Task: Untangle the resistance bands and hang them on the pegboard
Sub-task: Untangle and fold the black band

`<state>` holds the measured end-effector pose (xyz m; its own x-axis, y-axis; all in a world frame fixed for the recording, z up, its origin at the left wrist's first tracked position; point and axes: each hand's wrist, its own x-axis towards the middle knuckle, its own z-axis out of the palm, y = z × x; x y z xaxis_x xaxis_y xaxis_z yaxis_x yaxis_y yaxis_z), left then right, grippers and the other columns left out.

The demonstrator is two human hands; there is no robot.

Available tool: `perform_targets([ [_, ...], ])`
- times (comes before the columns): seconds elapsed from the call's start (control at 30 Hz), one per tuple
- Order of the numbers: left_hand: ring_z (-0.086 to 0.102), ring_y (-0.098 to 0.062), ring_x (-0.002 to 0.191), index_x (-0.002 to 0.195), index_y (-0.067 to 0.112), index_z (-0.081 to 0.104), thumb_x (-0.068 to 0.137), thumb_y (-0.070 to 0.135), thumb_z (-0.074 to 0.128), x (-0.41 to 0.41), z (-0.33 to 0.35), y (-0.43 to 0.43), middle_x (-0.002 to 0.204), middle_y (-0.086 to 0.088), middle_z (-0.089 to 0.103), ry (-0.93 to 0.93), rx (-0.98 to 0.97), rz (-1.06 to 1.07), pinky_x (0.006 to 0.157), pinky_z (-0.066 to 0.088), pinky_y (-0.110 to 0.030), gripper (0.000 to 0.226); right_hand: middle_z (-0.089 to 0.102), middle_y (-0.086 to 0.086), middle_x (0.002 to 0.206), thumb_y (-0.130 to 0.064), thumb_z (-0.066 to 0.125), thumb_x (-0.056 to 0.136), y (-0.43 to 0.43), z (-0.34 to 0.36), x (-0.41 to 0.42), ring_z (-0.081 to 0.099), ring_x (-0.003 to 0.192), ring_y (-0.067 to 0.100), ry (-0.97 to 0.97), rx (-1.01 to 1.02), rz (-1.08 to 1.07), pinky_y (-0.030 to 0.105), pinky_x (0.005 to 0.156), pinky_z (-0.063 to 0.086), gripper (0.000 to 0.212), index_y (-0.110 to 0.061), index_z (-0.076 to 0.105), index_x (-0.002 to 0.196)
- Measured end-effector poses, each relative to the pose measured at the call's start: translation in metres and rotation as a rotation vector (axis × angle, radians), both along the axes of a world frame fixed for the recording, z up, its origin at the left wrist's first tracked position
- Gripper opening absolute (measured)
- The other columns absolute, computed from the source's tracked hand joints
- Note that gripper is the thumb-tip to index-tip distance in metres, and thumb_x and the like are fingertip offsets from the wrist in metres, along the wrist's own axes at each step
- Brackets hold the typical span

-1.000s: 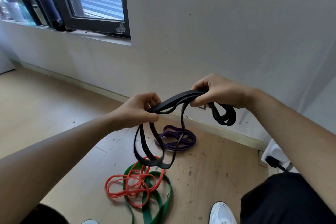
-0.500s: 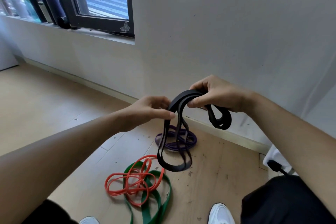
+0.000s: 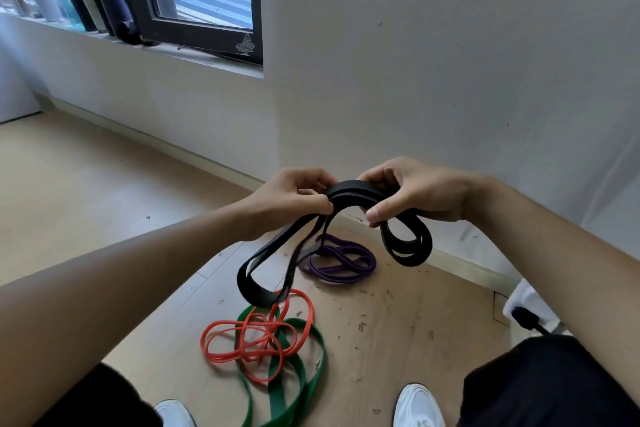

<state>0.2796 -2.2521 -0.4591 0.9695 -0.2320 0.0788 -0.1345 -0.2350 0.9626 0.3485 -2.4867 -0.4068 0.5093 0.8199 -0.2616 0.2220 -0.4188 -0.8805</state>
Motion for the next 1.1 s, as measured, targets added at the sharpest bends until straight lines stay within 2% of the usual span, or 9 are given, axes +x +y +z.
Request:
perform_targets([
  [0.07,0.068,-0.023,0.090,0.110,0.006,0.069,0.074,0.018,0.070,0.001,0.002,0.005,0.098,-0.018,0.071,0.033,0.000,-0.043,0.082,0.054,-0.029,0.038,0.067,0.013,0.094,-0.011,0.068,0.092,0.001,-0.004,0.001,0.064,0.094,0.029,0.107,0.023,0.013,0.050,0.098,0.052,0.022,-0.005,0.069,0.114],
  [0.13,0.067,-0.020,0.089,0.112,0.007,0.068,0.070,0.029,0.075,0.002,0.005,0.011,0.095,-0.010,0.070,0.087,-0.010,-0.090,0.079,0.055,-0.025,0.048,0.066,0.013,0.095,-0.017,0.063,0.094,0.003,-0.007,0.002,0.062,0.096,0.030,0.176,0.040,0.002,0.054,0.104,0.046,0.026,-0.004,0.068,0.117],
  [0.3,0.062,-0.024,0.087,0.107,0.005,0.068,0.072,0.033,0.081,0.004,0.004,0.011,0.092,-0.011,0.063,0.124,-0.047,-0.084,0.081,0.050,-0.030,0.046,0.069,0.013,0.096,-0.015,0.053,0.101,0.008,-0.006,-0.001,0.067,0.094,0.025,0.228,0.039,0.032,0.052,0.100,0.046,0.024,-0.003,0.063,0.120],
  [0.43,0.067,-0.026,0.096,0.111,0.007,0.065,0.066,0.034,0.084,0.004,0.004,0.013,0.102,-0.014,0.066,0.156,-0.033,-0.137,0.093,0.054,-0.037,0.055,0.069,0.014,0.102,-0.014,0.050,0.101,0.011,-0.007,-0.001,0.068,0.097,0.026,0.314,0.084,-0.014,0.047,0.096,0.050,0.041,0.011,0.051,0.134],
  [0.6,0.067,-0.024,0.092,0.108,0.007,0.067,0.068,0.029,0.085,0.003,0.002,0.015,0.096,-0.009,0.070,0.141,-0.015,-0.161,0.088,0.054,-0.033,0.049,0.071,0.012,0.097,-0.019,0.047,0.103,0.009,-0.008,-0.003,0.069,0.090,0.022,0.353,0.079,-0.025,0.039,0.087,0.056,0.045,0.012,0.048,0.136],
  [0.73,0.068,-0.021,0.092,0.111,0.007,0.068,0.073,0.028,0.084,0.002,0.001,0.019,0.097,-0.007,0.072,0.143,-0.006,-0.155,0.084,0.054,-0.027,0.046,0.072,0.013,0.097,-0.020,0.046,0.105,0.010,-0.009,-0.004,0.070,0.090,0.022,0.302,0.029,-0.064,0.038,0.085,0.058,0.039,0.007,0.054,0.132],
  [0.87,0.067,-0.017,0.084,0.113,0.003,0.068,0.075,0.023,0.081,0.004,0.002,0.013,0.091,-0.007,0.071,0.109,-0.001,-0.055,0.076,0.052,-0.023,0.045,0.064,0.006,0.090,-0.018,0.071,0.090,0.012,-0.013,-0.005,0.062,0.088,0.024,0.134,-0.018,-0.054,0.045,0.091,0.053,0.034,-0.005,0.064,0.120],
  [1.0,0.071,-0.029,0.093,0.116,0.000,0.065,0.079,0.017,0.079,0.005,0.002,0.017,0.102,-0.017,0.072,0.175,-0.011,-0.088,0.086,0.057,-0.036,0.043,0.064,0.010,0.092,-0.001,0.075,0.086,0.010,-0.014,-0.004,0.061,0.088,0.027,0.007,-0.016,-0.068,0.040,0.084,0.053,0.033,0.000,0.066,0.117],
  [1.1,0.073,-0.031,0.096,0.115,-0.001,0.067,0.088,0.002,0.073,0.004,0.001,0.023,0.105,-0.018,0.075,0.124,0.072,-0.073,0.088,0.058,-0.039,0.028,0.066,0.013,0.090,0.002,0.072,0.085,0.009,-0.016,-0.002,0.061,0.085,0.028,-0.037,-0.059,-0.059,0.042,0.083,0.050,0.029,0.001,0.068,0.114],
])
